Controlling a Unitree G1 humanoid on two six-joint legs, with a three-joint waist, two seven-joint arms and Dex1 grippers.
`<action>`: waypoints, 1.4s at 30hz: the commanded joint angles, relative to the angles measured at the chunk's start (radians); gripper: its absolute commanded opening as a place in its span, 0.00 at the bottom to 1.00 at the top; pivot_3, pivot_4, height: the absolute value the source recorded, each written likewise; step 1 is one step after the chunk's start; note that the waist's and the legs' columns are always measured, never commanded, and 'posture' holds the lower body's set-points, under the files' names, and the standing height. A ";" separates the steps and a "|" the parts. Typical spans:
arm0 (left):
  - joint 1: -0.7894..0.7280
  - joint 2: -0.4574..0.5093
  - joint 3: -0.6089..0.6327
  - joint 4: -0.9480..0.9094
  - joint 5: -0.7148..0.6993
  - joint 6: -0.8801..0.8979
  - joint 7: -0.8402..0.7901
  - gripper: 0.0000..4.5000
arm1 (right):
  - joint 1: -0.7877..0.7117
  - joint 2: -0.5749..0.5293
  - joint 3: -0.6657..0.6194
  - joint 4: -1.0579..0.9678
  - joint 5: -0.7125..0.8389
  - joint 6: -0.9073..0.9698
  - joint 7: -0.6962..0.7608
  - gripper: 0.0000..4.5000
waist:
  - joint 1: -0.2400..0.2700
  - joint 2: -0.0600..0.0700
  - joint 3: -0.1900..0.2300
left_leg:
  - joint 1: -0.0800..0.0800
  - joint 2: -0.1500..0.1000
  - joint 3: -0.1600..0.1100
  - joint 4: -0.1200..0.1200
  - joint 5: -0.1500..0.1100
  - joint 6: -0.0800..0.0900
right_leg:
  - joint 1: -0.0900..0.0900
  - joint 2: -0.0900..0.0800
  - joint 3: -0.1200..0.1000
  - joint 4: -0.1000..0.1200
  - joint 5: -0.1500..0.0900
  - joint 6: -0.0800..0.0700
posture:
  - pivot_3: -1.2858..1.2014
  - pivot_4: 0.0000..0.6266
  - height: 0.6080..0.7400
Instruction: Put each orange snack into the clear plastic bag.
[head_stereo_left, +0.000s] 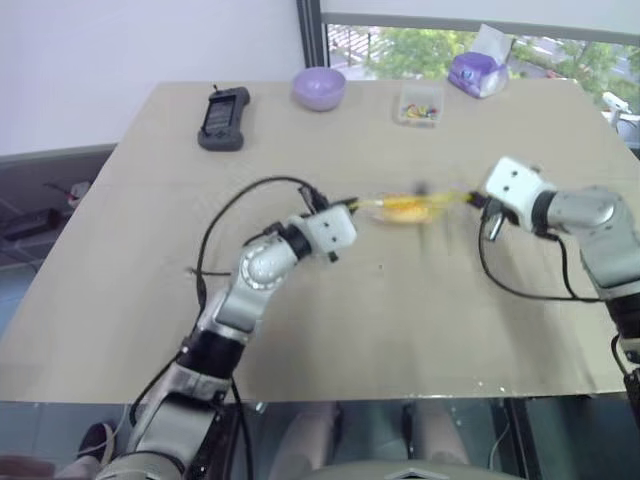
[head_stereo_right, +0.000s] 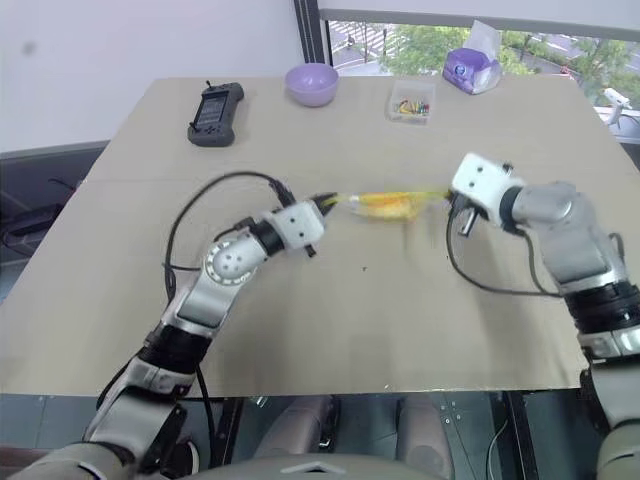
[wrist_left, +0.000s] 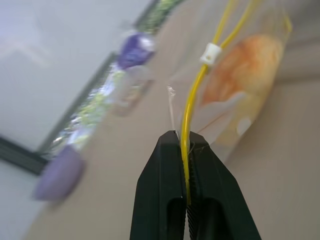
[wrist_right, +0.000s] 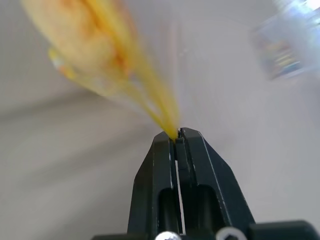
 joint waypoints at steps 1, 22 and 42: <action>-0.075 -0.010 0.083 0.013 -0.007 0.028 0.092 0.00 | -0.076 -0.023 -0.081 0.037 -0.024 -0.023 -0.065 0.01 | 0.000 0.000 0.000 | 0.000 0.000 0.000 0.000 0.000 0.000 | 0.000 0.000 0.000 0.000 0.000 0.000 | 0.52 0.24 1.00; 0.073 -0.053 -0.015 -0.089 -0.017 0.068 0.015 0.00 | 0.071 -0.080 -0.065 -0.392 0.186 0.308 0.235 0.35 | -0.010 0.000 0.000 | 0.001 0.001 0.001 0.000 0.000 0.000 | 0.000 0.001 0.001 0.000 0.000 0.000 | 0.52 0.24 1.00; 0.058 -0.065 -0.024 -0.095 -0.005 0.064 0.014 0.00 | -0.107 0.229 0.138 -0.147 -0.052 -0.138 0.088 0.35 | -0.006 0.000 0.000 | 0.000 0.000 0.000 0.000 0.000 0.000 | 0.000 0.000 0.000 0.000 0.000 0.000 | 0.52 0.24 1.00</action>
